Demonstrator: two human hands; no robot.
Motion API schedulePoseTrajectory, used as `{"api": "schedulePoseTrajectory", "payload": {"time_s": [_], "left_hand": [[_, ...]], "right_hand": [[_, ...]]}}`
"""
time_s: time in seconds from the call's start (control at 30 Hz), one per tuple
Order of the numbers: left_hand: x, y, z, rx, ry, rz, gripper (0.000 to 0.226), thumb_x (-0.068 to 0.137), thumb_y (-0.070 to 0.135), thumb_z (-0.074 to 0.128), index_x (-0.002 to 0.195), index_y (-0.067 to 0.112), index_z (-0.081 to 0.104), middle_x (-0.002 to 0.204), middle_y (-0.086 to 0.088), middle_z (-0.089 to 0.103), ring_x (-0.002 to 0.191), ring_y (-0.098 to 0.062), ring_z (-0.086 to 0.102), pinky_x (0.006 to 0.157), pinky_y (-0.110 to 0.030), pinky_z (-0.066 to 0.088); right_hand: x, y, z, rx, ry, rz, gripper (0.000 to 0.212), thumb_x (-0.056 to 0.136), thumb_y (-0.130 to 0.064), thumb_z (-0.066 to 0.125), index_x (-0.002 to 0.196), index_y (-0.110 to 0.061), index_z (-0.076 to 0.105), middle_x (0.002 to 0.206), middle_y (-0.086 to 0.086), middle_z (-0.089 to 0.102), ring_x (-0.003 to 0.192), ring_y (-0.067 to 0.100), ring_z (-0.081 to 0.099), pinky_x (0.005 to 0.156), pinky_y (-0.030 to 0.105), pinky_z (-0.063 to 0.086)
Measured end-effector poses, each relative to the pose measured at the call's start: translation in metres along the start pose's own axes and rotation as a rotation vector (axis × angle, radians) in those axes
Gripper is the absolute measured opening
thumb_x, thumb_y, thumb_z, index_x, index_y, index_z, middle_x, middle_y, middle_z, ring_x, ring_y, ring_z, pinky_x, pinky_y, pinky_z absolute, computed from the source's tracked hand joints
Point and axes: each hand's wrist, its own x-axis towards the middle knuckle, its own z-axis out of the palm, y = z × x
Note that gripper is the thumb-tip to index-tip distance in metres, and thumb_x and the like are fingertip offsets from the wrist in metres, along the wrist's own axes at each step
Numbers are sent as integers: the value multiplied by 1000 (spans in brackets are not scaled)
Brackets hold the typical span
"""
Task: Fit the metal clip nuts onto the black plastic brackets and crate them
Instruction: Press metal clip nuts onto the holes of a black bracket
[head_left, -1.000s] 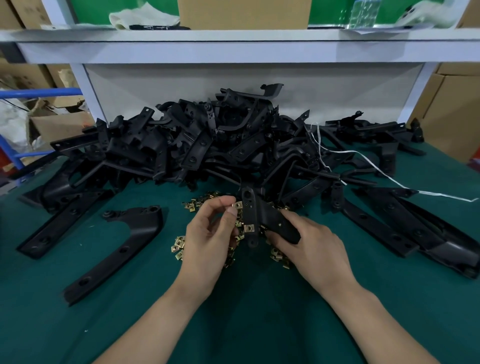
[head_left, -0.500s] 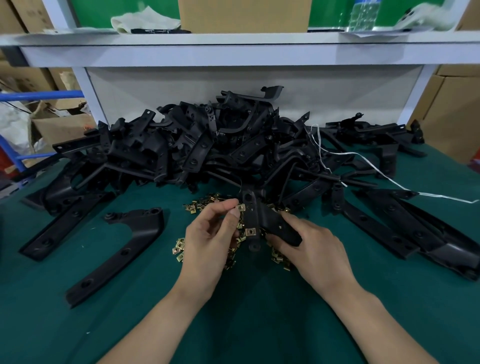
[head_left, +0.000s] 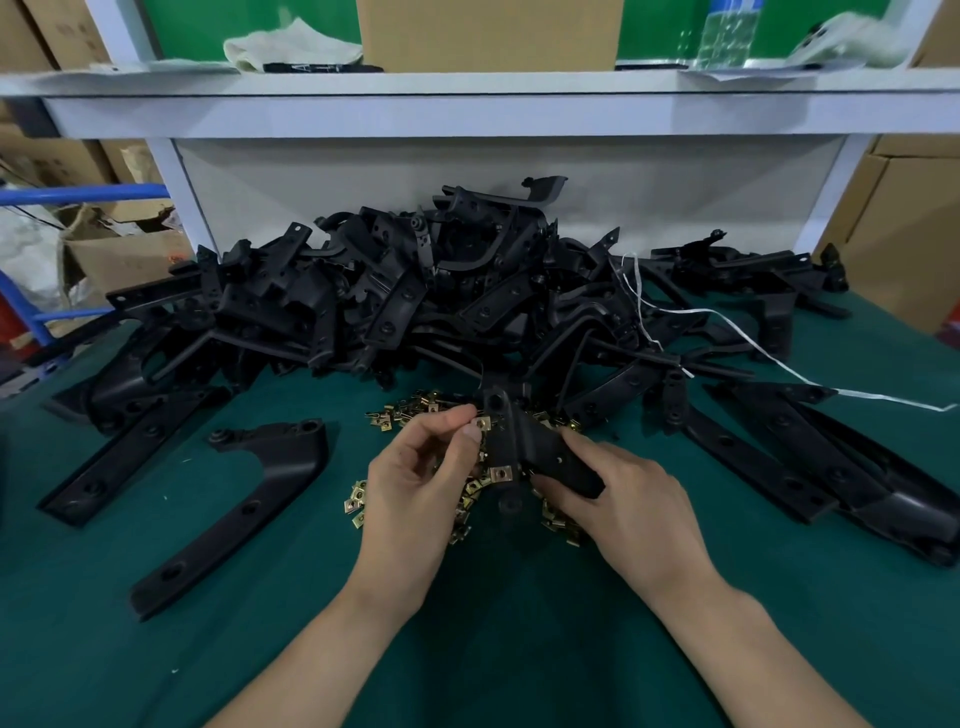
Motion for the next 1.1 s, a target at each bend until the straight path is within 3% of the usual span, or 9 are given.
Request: {"api": "schedulePoseTrajectory", "payload": {"time_s": [0.4, 0.67, 0.73, 0.87, 1.0, 1.1], "left_hand": [[-4, 2, 0, 0, -19, -22, 16, 93, 20, 69, 97, 34, 76, 89, 6, 75, 85, -5, 69, 79, -14, 52], [-2, 4, -1, 16, -73, -9, 19, 94, 18, 68, 97, 34, 78, 84, 7, 76, 81, -2, 69, 76, -12, 52], [-3, 3, 1, -20, -66, -11, 15, 92, 23, 68, 102, 30, 77, 92, 5, 77, 87, -5, 71, 77, -13, 52], [-8, 1, 5, 36, -159, 5, 38, 90, 38, 66, 127, 26, 63, 112, 8, 75, 106, -5, 69, 85, -12, 50], [-14, 0, 6, 196, -166, 67, 19, 96, 37, 65, 114, 33, 63, 102, 10, 75, 97, -7, 70, 78, -14, 52], [-13, -5, 5, 296, -81, 92, 10, 97, 41, 62, 102, 33, 62, 89, 9, 73, 84, -9, 69, 70, -21, 53]], "right_hand": [[-1, -1, -4, -54, 15, -32, 44, 86, -66, 53, 127, -50, 54, 82, -16, 56, 72, 6, 52, 58, 26, 35], [-2, -4, -7, -51, -10, -14, 41, 87, -62, 57, 126, -51, 53, 81, -18, 55, 75, 6, 53, 61, 28, 39], [-4, -7, -7, -47, -1, -4, 42, 87, -63, 56, 127, -51, 53, 86, -17, 59, 78, 9, 57, 62, 30, 44], [-6, -18, -3, -97, 74, -22, 49, 88, -63, 55, 133, -44, 52, 106, -18, 66, 86, 14, 67, 63, 30, 46], [-11, -29, 2, -134, 135, -91, 46, 86, -57, 58, 126, -33, 55, 99, -13, 71, 70, 17, 70, 48, 26, 37], [-10, -29, 5, -177, 84, -111, 47, 86, -57, 53, 129, -37, 52, 97, -12, 70, 72, 17, 69, 50, 27, 35]]}}
